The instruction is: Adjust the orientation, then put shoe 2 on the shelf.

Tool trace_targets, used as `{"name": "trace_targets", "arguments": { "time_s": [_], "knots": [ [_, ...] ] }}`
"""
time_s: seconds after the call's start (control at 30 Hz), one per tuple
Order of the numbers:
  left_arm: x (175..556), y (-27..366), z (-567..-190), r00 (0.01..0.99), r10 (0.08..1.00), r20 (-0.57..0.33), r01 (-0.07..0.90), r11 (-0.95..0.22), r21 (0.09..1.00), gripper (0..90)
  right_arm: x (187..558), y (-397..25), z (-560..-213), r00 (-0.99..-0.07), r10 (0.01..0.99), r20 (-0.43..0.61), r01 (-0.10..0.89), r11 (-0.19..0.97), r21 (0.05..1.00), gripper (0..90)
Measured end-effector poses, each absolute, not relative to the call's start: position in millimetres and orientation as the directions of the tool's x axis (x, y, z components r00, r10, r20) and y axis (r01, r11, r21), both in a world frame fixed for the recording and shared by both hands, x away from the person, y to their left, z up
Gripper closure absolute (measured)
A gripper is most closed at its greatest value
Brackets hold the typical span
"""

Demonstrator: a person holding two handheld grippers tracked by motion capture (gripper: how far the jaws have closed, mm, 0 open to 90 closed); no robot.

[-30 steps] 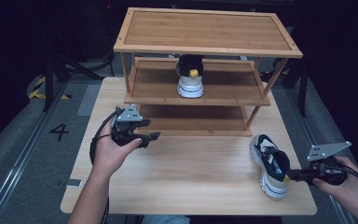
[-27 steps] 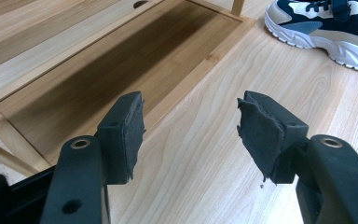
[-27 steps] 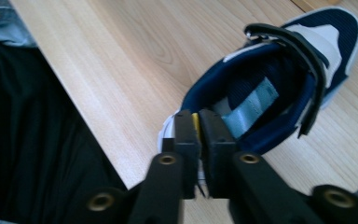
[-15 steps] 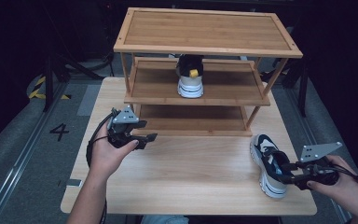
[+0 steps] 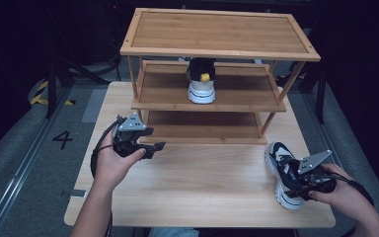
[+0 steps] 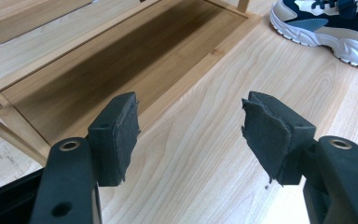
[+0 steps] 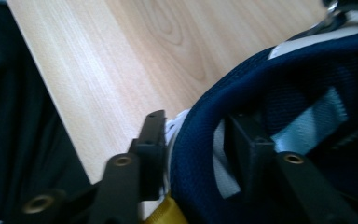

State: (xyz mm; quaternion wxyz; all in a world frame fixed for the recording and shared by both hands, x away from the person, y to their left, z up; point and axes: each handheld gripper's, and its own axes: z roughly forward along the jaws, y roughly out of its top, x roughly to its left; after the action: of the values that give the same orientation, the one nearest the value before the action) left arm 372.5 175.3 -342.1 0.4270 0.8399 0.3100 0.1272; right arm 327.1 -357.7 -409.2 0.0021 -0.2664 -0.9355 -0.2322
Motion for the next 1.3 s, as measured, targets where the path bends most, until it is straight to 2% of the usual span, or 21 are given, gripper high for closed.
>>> {"name": "trace_targets", "arguments": {
  "time_s": [0.33,0.53,1.0,1.3],
  "knots": [
    [372.3,176.1,-340.7,0.779,0.625,-0.048,0.406,-0.444,0.799,35.8,329.3,-357.2,-401.3,-0.858,0.498,0.125,0.5,0.753,0.428,68.7],
    [369.8,180.5,-340.1,0.771,0.635,-0.049,0.409,-0.435,0.802,35.8,324.6,-354.0,-380.8,-0.877,0.471,0.095,0.45,0.734,0.509,74.3],
    [362.5,189.3,-341.3,0.753,0.656,-0.048,0.425,-0.43,0.796,36.0,307.2,-335.3,-340.0,-0.92,0.389,0.047,0.345,0.748,0.568,73.9],
    [356.5,197.7,-342.9,0.735,0.677,-0.043,0.439,-0.426,0.791,36.0,311.5,-316.0,-311.7,-0.945,0.326,0.022,0.285,0.788,0.546,73.6]
  ]
}}
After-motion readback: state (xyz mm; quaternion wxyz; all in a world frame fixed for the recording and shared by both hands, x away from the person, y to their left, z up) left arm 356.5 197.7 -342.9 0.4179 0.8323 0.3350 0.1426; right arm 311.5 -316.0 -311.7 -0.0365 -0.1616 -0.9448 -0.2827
